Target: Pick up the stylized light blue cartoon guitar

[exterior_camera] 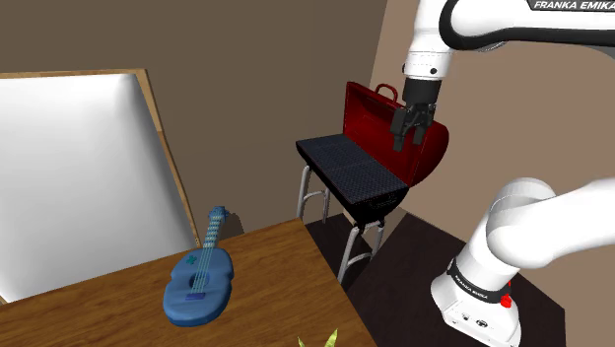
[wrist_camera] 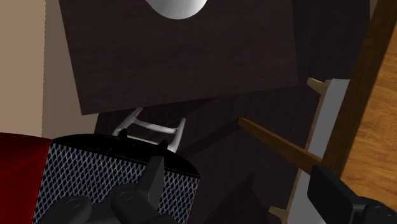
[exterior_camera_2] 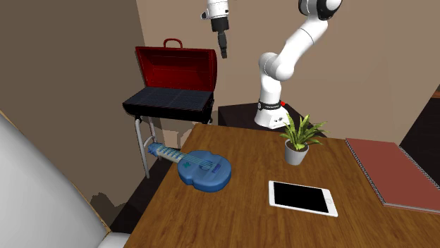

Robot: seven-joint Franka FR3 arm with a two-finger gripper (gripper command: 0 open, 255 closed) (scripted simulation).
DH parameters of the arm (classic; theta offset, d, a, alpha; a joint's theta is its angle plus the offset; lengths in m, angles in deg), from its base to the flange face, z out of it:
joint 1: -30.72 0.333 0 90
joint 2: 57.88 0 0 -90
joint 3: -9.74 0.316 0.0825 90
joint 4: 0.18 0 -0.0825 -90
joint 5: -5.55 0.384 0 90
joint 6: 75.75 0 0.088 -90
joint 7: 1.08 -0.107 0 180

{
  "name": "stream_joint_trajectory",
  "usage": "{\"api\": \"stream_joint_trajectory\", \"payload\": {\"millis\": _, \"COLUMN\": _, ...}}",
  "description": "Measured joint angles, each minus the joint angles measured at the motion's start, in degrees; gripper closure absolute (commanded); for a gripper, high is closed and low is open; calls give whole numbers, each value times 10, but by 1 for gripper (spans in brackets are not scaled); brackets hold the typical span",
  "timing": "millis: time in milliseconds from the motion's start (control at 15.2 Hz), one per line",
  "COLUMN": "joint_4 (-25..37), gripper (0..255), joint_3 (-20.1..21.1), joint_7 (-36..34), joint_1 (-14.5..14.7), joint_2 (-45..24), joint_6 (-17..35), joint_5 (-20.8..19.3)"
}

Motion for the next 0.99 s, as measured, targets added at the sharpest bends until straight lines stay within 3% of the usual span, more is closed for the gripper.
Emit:
{"api": "stream_joint_trajectory", "payload": {"millis": 396, "joint_4": -15, "gripper": 0, "joint_3": 55, "joint_7": -74, "joint_1": 12, "joint_2": -12, "joint_6": 38, "joint_5": 43}}
{"api": "stream_joint_trajectory", "payload": {"millis": 990, "joint_4": 3, "gripper": 0, "joint_3": 182, "joint_7": -238, "joint_1": 32, "joint_2": -112, "joint_6": 153, "joint_5": 119}}
